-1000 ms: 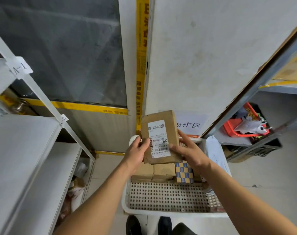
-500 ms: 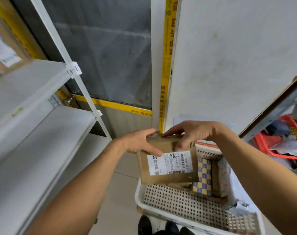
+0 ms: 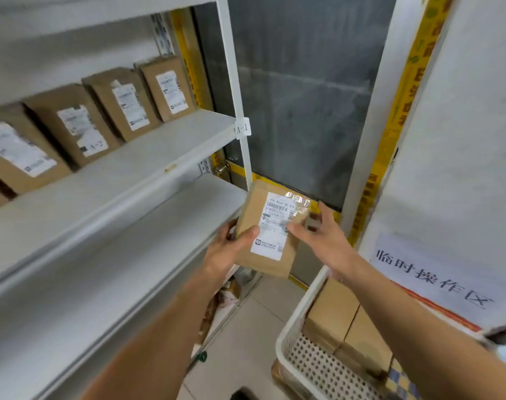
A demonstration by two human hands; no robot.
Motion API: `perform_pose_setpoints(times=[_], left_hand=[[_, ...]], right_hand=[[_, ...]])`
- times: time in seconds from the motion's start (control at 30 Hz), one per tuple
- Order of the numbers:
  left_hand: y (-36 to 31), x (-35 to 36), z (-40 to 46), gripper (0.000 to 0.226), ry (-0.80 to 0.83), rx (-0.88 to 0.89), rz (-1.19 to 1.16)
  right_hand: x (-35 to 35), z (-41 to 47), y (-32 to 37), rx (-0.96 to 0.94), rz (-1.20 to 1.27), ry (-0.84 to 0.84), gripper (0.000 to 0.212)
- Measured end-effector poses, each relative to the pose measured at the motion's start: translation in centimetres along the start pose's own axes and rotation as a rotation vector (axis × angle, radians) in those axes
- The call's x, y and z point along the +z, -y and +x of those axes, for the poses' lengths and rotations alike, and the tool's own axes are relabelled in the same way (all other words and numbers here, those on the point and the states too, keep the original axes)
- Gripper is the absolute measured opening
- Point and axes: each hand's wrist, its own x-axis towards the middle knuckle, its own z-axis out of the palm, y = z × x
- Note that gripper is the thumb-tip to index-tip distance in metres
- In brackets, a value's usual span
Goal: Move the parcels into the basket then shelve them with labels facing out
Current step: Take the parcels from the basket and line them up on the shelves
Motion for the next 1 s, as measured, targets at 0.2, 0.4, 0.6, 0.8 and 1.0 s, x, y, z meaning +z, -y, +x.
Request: perform_pose_setpoints(times=[0.2, 0.4, 0.6, 0.8, 1.0], left_hand=[[-2.7, -5.7, 0.1, 0.074, -0.043, 0.142, -0.090], [-7.3, -14.9, 2.7, 0.069, -0.017, 0.327, 0.115], [-11.2, -22.1, 5.9, 0.056, -0.060, 0.462, 0.214], [-13.5, -26.3, 9.8, 0.079, -0.140, 0.446, 0.229], [-14.2, -27.7, 13.9, 0.070, -0.162, 0.401, 0.294]], right_hand=[[8.4, 2.3, 3.7, -0.093, 0.158, 0.082, 0.045], [14.9, 6.6, 8.8, -0.193, 0.133, 0.063, 0.038], [21.0, 9.9, 12.3, -0.232, 0.133, 0.095, 0.047], [23.8, 13.9, 16.2, -0.303, 0.017, 0.198, 0.057], [26.2, 20.2, 17.6, -0.337, -0.085, 0.160, 0.058]])
